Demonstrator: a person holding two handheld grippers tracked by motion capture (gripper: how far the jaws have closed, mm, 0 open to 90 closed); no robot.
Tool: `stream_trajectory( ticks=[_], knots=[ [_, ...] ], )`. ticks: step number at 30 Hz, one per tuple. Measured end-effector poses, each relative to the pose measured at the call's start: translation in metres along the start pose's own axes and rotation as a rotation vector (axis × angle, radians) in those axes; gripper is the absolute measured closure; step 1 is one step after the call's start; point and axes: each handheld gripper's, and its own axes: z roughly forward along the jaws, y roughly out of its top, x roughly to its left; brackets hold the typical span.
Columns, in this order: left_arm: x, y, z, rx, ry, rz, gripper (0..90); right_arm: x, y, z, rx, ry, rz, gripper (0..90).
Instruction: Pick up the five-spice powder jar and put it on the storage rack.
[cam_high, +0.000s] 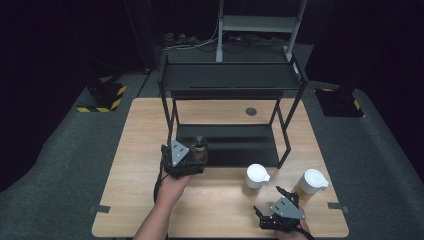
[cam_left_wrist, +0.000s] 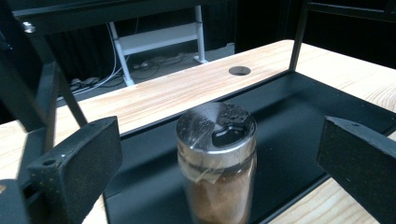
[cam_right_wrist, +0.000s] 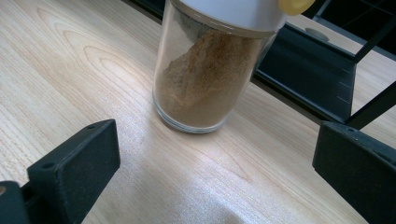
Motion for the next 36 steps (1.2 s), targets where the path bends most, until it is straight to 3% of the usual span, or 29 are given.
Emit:
stream_trajectory(
  ticks=[15, 36],
  knots=[
    [0.001, -0.009, -0.029, 0.007, 0.020, -0.003, 0.5, 0.000, 0.000, 0.000, 0.001, 0.000, -0.002, 0.0],
    [0.001, -0.043, -0.062, 0.016, 0.026, -0.031, 0.3, 0.000, 0.000, 0.000, 0.001, 0.000, -0.002, 0.0]
  ],
)
